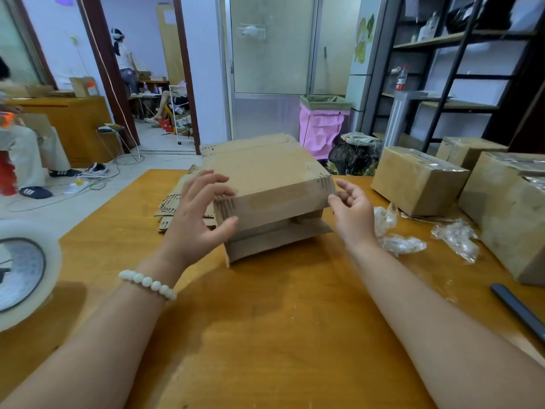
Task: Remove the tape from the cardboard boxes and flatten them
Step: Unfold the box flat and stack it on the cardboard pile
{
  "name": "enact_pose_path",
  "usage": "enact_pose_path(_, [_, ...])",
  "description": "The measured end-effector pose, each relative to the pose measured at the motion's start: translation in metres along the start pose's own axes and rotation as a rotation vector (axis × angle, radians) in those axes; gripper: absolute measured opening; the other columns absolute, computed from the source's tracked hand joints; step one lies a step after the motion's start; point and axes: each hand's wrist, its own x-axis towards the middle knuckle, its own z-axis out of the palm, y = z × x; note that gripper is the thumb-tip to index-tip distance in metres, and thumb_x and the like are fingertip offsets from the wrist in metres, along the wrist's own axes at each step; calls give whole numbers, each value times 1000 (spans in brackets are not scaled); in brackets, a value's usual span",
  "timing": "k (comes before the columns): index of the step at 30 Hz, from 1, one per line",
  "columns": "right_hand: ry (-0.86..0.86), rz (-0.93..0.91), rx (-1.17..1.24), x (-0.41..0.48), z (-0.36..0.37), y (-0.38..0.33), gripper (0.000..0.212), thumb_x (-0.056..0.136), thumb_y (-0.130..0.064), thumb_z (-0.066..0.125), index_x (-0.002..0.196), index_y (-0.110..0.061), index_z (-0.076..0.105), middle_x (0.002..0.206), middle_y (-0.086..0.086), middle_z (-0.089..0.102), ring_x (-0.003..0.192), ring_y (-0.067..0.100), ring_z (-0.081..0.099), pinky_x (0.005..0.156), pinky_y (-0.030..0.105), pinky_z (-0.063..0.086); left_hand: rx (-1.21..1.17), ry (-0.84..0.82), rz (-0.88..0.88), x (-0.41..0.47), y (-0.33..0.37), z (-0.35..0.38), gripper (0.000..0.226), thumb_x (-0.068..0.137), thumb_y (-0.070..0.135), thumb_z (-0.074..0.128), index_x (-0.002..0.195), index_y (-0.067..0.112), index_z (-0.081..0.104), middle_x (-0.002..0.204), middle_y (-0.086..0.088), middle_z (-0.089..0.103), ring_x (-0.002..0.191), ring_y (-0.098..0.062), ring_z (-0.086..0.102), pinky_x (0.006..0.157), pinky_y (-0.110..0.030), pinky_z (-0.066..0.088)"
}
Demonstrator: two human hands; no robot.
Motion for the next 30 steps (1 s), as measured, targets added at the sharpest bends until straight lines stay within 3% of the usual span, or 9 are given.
enact_pose_path(3, [-124,-66,-4,-11,2,-4,58,90,-5,57,141,-18,34,89,3,62,86,14,60,78,25,51,282,218,10,2,-10,1,25,81,9,53,102,7,67,118,-13,59,124,-34,40,114,-32,23])
enact_pose_path(6, [-358,-175,-61,-33,14,-11,60,90,-6,59,143,-21,34,90,6,63,84,19,61,76,28,55,420,354,-228,1,-13,4,26,81,-2,56,100,9,70,117,-14,58,121,-33,35,103,-65,28])
enact_pose_path(9, [-531,-318,-72,-51,28,-14,49,90,-5,60,136,-17,48,81,-6,61,68,5,55,66,18,48,312,325,-123,0,-6,8,31,92,22,47,108,9,70,116,-10,64,119,-29,42,102,-57,32])
enact_pose_path(12, [-560,-543,-155,-58,34,-15,20,89,-10,59,105,-12,71,80,-15,62,70,1,57,63,12,43,139,159,-42,0,4,14,45,96,37,39,118,10,68,122,-6,63,121,-28,47,105,-39,30])
enact_pose_path(17, [-90,-343,-52,-35,22,-15,18,94,-16,52,78,-22,57,71,-8,53,61,3,45,59,14,36,-48,33,-85,-3,6,10,54,83,67,45,115,27,61,132,6,50,131,-14,32,106,-24,22])
enact_pose_path(20, [-107,-59,-97,-22,14,-7,10,96,-21,50,95,-20,59,83,-9,55,72,1,49,66,18,36,-138,16,-232,-4,11,12,59,67,75,53,116,43,50,146,11,27,138,-7,14,110,-31,16])
enact_pose_path(24, [-402,99,-98,-18,15,7,49,96,-20,50,143,-19,36,128,-6,51,109,6,49,80,14,39,-369,71,-541,-2,16,14,112,50,68,62,146,43,10,159,6,-7,144,-12,1,117,-38,10])
enact_pose_path(27, [-485,106,-93,-18,15,10,42,97,-16,50,138,-17,43,125,-5,53,99,1,52,57,4,44,-657,75,-691,1,13,11,136,44,58,74,150,37,-10,156,-1,11,141,-24,24,116,-51,28])
enact_pose_path(30, [-490,98,-105,-17,13,11,31,95,-15,53,125,-15,53,119,2,57,100,9,55,53,5,44,-821,37,-761,3,10,10,138,42,50,76,151,37,-7,144,-4,30,132,-28,39,111,-51,35])
